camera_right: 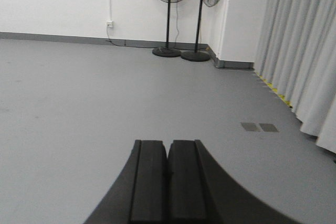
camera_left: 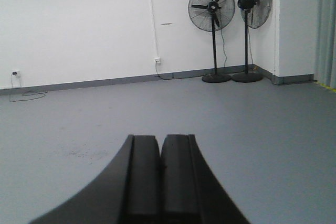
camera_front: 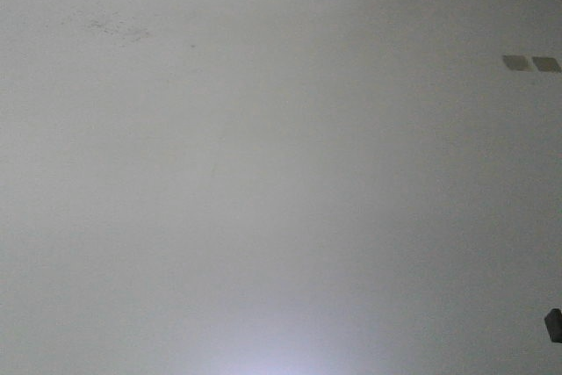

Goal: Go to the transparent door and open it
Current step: 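Drive the base forward across the grey floor toward the glass door, then drive up to the white-framed glass sliding door on the wooden platform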

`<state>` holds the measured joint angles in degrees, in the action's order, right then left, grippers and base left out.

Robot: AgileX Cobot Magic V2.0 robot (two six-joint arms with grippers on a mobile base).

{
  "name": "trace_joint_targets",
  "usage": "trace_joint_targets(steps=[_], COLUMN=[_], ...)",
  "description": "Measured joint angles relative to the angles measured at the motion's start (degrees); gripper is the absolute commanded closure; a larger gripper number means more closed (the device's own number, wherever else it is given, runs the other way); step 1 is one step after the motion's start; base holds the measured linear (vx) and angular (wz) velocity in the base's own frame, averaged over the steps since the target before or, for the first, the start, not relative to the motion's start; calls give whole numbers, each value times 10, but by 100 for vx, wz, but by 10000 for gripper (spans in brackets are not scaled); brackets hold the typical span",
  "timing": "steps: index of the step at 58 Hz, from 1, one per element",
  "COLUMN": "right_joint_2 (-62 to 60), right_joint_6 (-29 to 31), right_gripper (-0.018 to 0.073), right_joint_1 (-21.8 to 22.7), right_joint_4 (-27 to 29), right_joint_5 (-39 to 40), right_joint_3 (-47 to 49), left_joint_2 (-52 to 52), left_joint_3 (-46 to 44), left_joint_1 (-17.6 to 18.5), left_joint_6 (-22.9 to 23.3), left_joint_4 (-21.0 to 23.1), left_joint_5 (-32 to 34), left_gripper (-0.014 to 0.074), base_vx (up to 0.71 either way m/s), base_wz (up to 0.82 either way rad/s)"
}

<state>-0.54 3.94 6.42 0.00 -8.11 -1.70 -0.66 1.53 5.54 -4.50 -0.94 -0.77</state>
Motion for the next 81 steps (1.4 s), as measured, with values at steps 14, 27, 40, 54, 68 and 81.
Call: trace_joint_targets(steps=[14, 27, 40, 54, 68, 81], right_joint_2=[0, 0, 0, 0, 0, 0], right_joint_6=[0, 0, 0, 0, 0, 0], right_gripper=[567, 567, 567, 567, 567, 567], right_joint_1=[0, 0, 0, 0, 0, 0], right_joint_4=[0, 0, 0, 0, 0, 0], right_joint_5=[0, 0, 0, 0, 0, 0], right_joint_3=[0, 0, 0, 0, 0, 0], left_joint_2=[0, 0, 0, 0, 0, 0], left_joint_3=[0, 0, 0, 0, 0, 0], left_joint_1=[0, 0, 0, 0, 0, 0], left_joint_6=[0, 0, 0, 0, 0, 0], left_joint_4=[0, 0, 0, 0, 0, 0], left_joint_5=[0, 0, 0, 0, 0, 0], left_gripper=[602, 602, 602, 602, 602, 602], base_vx=[55, 56, 58, 59, 60, 61], base_wz=[26, 31, 40, 41, 45, 57])
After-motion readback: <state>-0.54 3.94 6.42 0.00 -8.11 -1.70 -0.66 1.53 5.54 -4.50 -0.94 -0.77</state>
